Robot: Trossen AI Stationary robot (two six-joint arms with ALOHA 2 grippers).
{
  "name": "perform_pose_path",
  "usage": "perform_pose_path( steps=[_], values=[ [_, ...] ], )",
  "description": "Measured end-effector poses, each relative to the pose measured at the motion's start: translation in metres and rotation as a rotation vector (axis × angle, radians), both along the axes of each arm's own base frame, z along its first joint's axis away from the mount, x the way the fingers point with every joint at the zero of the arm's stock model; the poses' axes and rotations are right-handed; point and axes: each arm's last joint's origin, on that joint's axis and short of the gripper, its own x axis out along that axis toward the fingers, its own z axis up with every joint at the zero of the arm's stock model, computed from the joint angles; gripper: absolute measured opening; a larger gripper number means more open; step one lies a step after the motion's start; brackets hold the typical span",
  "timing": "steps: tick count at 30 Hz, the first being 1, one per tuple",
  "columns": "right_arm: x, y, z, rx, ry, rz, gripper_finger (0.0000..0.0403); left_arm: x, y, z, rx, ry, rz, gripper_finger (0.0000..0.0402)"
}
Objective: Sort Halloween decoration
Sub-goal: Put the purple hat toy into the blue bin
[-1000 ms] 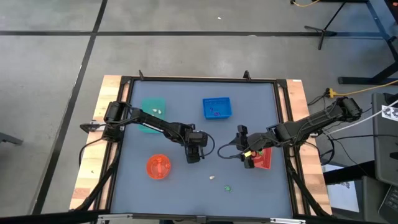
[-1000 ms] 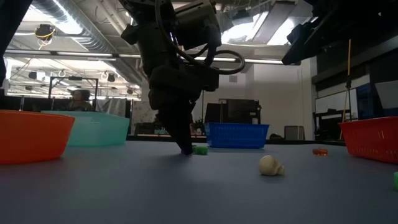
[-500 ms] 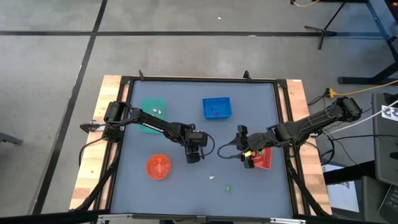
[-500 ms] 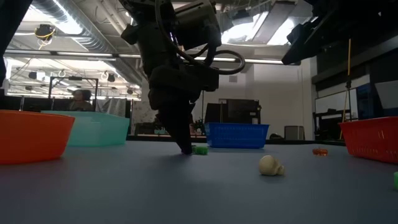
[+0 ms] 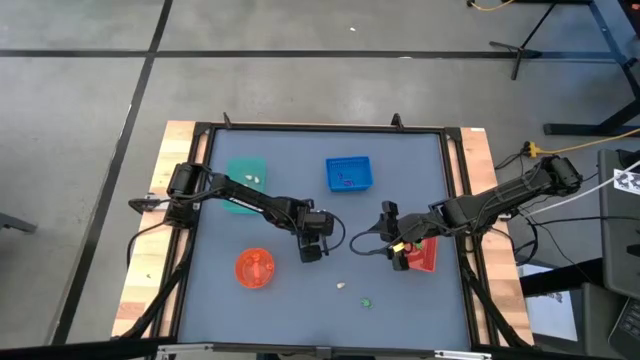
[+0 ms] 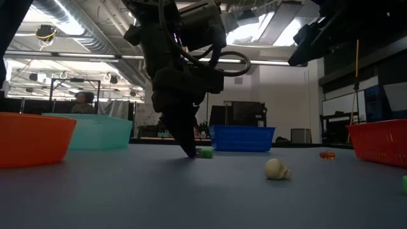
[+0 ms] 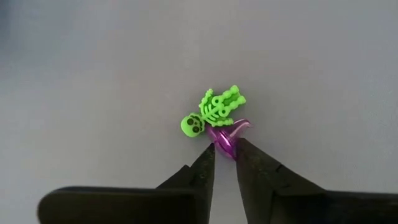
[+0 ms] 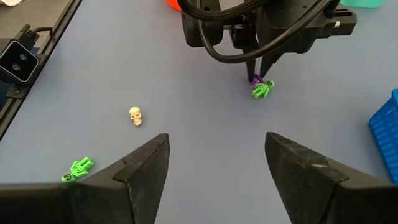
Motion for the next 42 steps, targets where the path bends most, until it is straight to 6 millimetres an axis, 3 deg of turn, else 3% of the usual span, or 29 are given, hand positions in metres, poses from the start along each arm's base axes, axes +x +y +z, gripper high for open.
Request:
perform_pose_path(
  steps=[16,42],
  values=[
    [0.0000,0.0000,0.0000,0.000,0.000,0.000,0.0264,0.0000,0.0001,0.0000,0.001,0.000,0.000,0.0003],
    [0.0000,0.0000,0.0000,0.000,0.000,0.000,0.0264,0.0006,0.0002,0.0060,0.000,-0.024,0.002,0.0000]
  ],
)
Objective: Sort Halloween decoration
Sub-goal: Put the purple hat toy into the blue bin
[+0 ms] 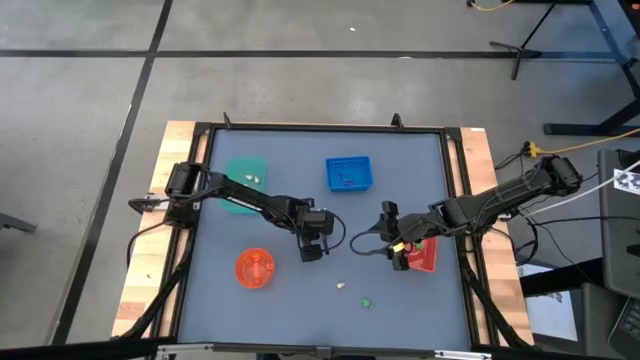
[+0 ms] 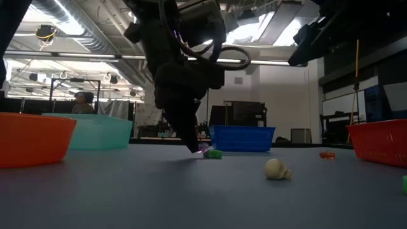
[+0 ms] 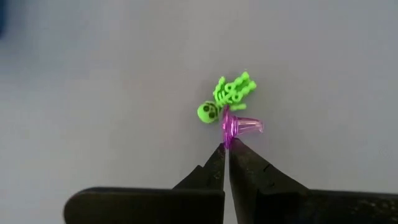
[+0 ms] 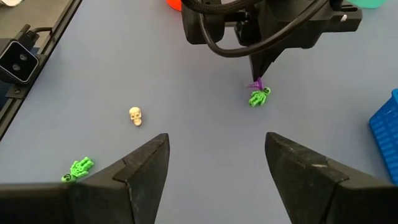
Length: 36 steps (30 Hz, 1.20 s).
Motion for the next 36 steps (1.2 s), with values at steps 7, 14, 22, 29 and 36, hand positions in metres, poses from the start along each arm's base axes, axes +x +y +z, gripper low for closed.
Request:
perform_pose_path(
  steps=[7,14,22,29,36],
  values=[
    [0.000,0.000,0.000,0.000,-0.001,0.000,0.0264,-0.001,0.000,0.008,-0.004,-0.025,-0.001,0.0000],
    [0.000,0.000,0.000,0.001,-0.001,0.000,0.0264,0.000,0.008,0.028,-0.009,-0.104,0.022,0.0000],
    [0.000,0.000,0.000,0.001,-0.003,0.000,0.0264,0.008,0.042,0.040,-0.009,-0.235,0.111,0.0000],
    [0.000,0.000,0.000,0.001,-0.002,0.000,0.0264,0.012,0.078,0.045,0.002,-0.320,0.199,0.0000],
    [0.000,0.000,0.000,0.001,-0.002,0.000,0.0264,0.012,0.107,0.048,0.023,-0.366,0.237,0.0000]
  ],
)
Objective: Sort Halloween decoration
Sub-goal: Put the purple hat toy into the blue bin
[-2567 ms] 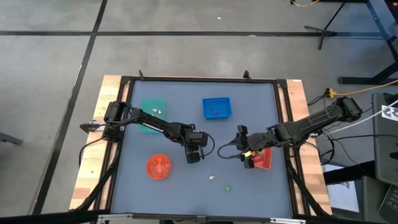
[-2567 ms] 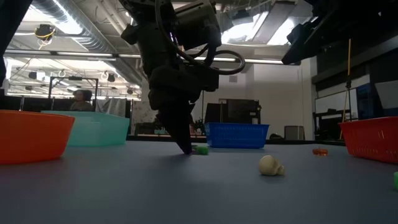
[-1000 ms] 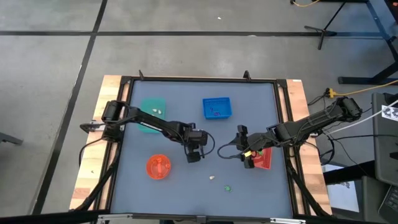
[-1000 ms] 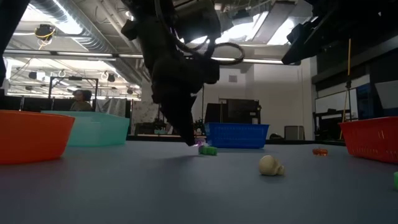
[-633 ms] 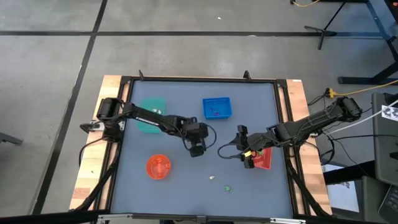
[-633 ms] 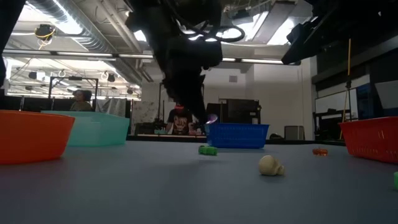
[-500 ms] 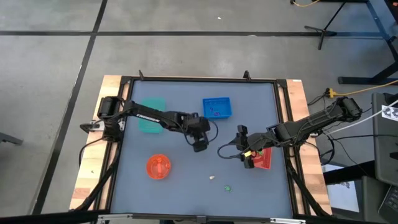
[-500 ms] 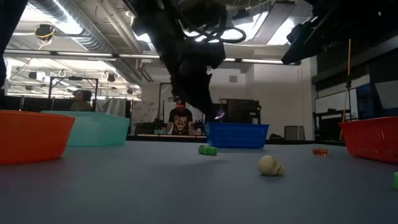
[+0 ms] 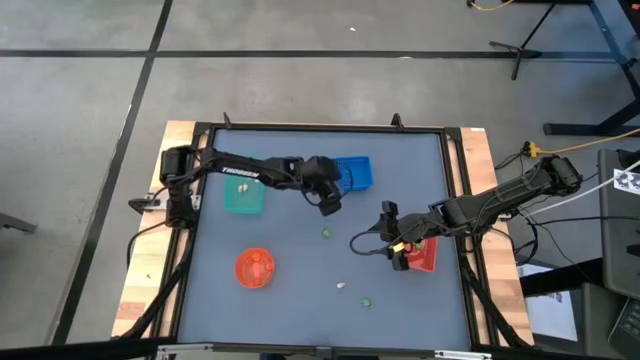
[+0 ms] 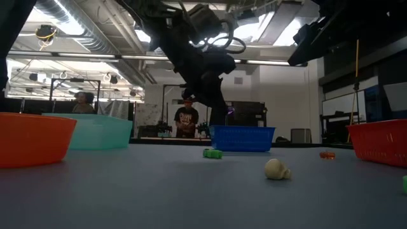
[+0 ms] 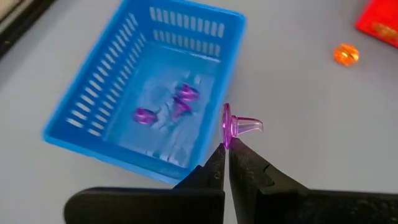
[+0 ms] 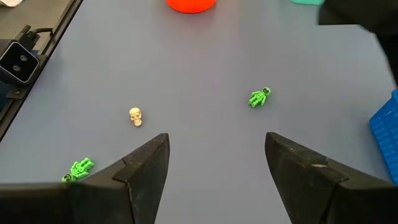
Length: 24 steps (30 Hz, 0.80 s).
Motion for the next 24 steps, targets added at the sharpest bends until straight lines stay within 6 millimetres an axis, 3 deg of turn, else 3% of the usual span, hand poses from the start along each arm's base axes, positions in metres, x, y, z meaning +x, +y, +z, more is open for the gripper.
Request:
perform_pose_path(
  steps=[10,20,24],
  values=[
    [0.000,0.000,0.000,0.000,0.000,0.000,0.0264,-0.002,0.022,0.002,0.007,-0.032,0.051,0.0000],
    [0.000,0.000,0.000,0.000,0.000,0.000,0.0264,-0.003,0.023,0.002,0.088,-0.001,-0.004,0.0001],
    [0.000,0.000,0.000,0.000,0.000,0.000,0.0264,-0.003,0.024,0.002,0.107,0.007,-0.022,0.0025]
  ],
)
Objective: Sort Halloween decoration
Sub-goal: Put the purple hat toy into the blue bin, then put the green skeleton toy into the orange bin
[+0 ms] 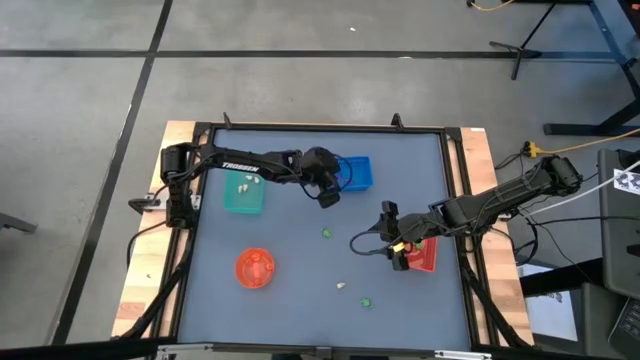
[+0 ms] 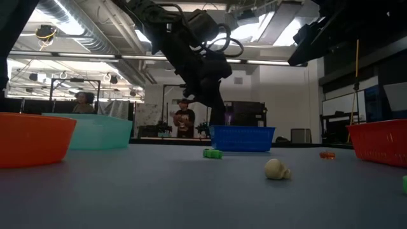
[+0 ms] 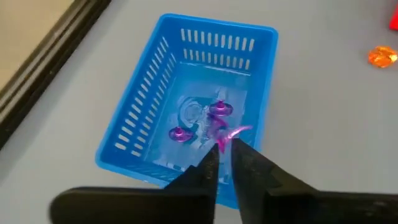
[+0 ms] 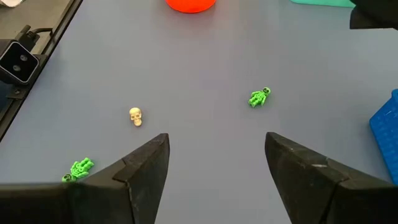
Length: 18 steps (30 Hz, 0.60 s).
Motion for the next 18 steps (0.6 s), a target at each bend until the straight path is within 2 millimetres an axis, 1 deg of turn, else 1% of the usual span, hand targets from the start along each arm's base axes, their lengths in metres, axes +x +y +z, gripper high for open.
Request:
perform_pose_path(
  steps=[6,9,12,15,18],
  values=[
    [0.000,0.000,0.000,0.000,0.000,0.000,0.0264,-0.001,0.003,0.001,0.075,0.016,0.073,0.0092],
    [0.000,0.000,0.000,0.000,0.000,0.000,0.0264,-0.001,0.003,0.001,0.086,0.019,0.085,0.0116],
    [0.000,0.000,0.000,0.000,0.000,0.000,0.0264,-0.001,0.003,0.001,0.085,0.020,0.077,0.0126],
    [0.000,0.000,0.000,0.001,-0.001,0.000,0.0264,-0.001,-0.002,0.004,0.087,0.022,0.010,0.0128],
    [0.003,0.001,0.001,0.009,-0.025,0.000,0.0264,-0.004,-0.012,0.017,0.109,0.012,-0.039,0.0128]
  ],
)
